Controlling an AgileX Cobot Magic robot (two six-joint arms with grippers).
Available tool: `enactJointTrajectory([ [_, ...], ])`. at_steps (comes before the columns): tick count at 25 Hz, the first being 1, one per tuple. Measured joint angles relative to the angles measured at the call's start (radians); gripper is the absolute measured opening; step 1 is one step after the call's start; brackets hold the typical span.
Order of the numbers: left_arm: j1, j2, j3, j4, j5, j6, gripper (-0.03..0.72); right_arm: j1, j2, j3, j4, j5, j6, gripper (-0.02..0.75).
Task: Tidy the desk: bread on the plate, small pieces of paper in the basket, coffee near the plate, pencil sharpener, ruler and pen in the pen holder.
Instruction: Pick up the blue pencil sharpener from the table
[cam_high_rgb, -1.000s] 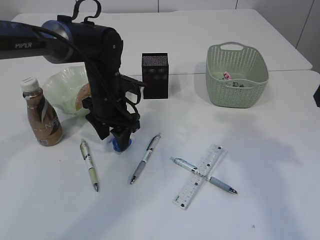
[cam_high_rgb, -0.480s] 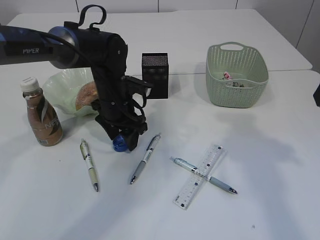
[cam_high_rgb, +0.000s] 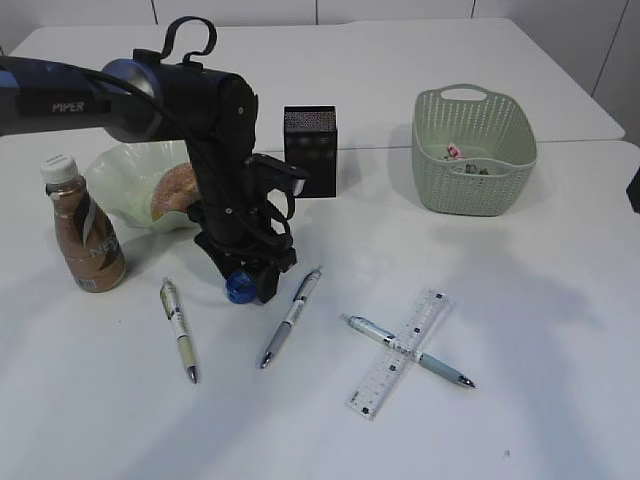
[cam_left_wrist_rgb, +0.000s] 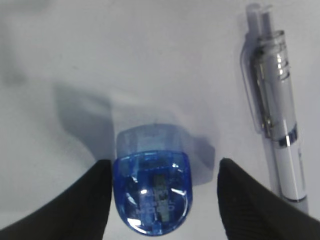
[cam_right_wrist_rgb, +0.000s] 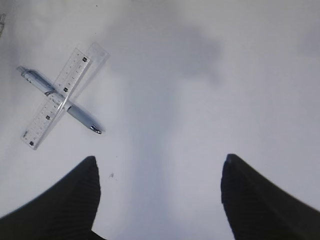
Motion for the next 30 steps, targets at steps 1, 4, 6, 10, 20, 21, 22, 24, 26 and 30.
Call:
enactJointTrajectory([
  [1,0.0,0.0,0.0,0.0,-0.001,0.0,0.456,0.0,0.0,0.0,0.0,0.0,0.0,0.585],
  [4,0.0,0.0,0.0,0.0,-0.006,0.0,0.427,0.0,0.0,0.0,0.0,0.0,0.0,0.585],
  [6,0.0,0.0,0.0,0.002,-0.007,0.004,0.414,0.0,0.0,0.0,0.0,0.0,0.0,0.585],
  [10,0.0,0.0,0.0,0.026,-0.009,0.005,0.403,0.0,0.0,0.0,0.0,0.0,0.0,0.585],
  [20,0.0,0.0,0.0,0.038,-0.007,0.006,0.379,0.0,0.0,0.0,0.0,-0.003,0.0,0.585],
  [21,0.0,0.0,0.0,0.038,-0.007,0.006,0.374,0.0,0.0,0.0,0.0,-0.003,0.0,0.585],
  [22,0.0,0.0,0.0,0.038,-0.007,0.006,0.37,0.0,0.0,0.0,0.0,-0.003,0.0,0.585],
  [24,0.0,0.0,0.0,0.038,-0.005,0.006,0.366,0.0,0.0,0.0,0.0,-0.003,0.0,0.585],
  [26,0.0,0.001,0.0,0.038,-0.003,0.007,0.365,0.0,0.0,0.0,0.0,-0.003,0.0,0.585],
  [30,0.0,0.015,-0.002,0.038,0.016,0.007,0.364,0.0,0.0,0.0,0.0,-0.003,0.0,0.585],
])
